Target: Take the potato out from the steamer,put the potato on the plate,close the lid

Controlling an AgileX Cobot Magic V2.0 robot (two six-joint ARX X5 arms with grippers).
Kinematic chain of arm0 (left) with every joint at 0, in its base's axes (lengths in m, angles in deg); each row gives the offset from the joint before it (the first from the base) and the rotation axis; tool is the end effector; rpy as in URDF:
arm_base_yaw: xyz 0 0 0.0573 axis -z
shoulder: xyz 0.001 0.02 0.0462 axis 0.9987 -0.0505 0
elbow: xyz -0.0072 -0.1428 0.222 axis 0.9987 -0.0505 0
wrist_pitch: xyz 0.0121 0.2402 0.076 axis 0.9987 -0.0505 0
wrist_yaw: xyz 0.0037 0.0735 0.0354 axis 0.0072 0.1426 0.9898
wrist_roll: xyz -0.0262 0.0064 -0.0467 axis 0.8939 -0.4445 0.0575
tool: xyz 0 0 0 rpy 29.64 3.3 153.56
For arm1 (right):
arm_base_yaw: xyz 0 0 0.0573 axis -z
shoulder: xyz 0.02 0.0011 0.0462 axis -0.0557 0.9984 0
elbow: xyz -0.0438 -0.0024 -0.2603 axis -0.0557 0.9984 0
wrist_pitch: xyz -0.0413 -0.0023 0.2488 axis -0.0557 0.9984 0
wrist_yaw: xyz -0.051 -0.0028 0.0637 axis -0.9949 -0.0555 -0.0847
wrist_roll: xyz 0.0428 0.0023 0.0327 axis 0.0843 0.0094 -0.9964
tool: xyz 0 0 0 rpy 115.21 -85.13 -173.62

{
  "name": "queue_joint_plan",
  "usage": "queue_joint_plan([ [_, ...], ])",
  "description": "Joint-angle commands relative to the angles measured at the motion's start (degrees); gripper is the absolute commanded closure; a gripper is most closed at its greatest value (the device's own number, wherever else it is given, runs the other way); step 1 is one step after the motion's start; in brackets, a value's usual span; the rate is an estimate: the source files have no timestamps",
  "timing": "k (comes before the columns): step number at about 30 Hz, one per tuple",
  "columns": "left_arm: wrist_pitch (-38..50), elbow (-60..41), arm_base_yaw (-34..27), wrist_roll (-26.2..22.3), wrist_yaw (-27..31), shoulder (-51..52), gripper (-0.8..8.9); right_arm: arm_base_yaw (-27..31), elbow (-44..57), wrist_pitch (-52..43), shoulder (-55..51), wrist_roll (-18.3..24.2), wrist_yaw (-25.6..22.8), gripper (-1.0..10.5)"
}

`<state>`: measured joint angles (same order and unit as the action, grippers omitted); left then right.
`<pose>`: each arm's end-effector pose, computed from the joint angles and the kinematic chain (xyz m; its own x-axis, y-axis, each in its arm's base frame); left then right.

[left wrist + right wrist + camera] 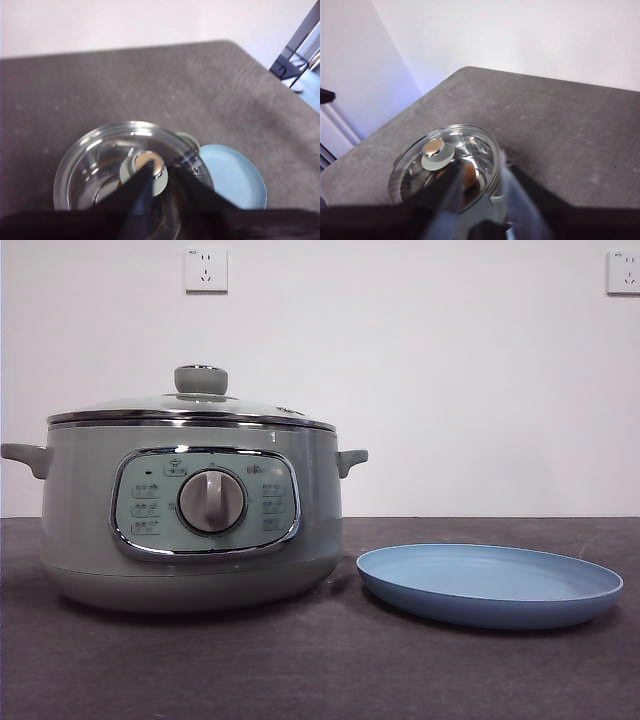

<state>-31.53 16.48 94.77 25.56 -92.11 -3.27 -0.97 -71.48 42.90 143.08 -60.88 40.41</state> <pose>0.1873 -0.0379 0.4204 0.7396 -0.5399 -0.4019 0.4795 0.8417 -0.2483 0.2045 0.0337 0.4255 0.6713 0.6952 -0.2570 -0.6653 0.7180 0.2046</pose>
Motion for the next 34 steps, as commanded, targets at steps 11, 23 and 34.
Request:
queue_joint_plan([
  [11,5.0,0.0,7.4,-0.5,2.7,-10.6,2.56,-0.7,-0.3,-0.2,0.0,0.6,-3.1,3.1],
  [23,9.2,0.0,14.9,-1.8,17.0,-21.5,2.56,-1.3,-0.3,-0.1,0.0,0.6,-3.1,3.2],
  [34,6.6,0.0,15.5,-2.2,20.2,-28.2,2.56,-1.3,-0.3,1.1,0.0,0.4,-3.2,3.2],
])
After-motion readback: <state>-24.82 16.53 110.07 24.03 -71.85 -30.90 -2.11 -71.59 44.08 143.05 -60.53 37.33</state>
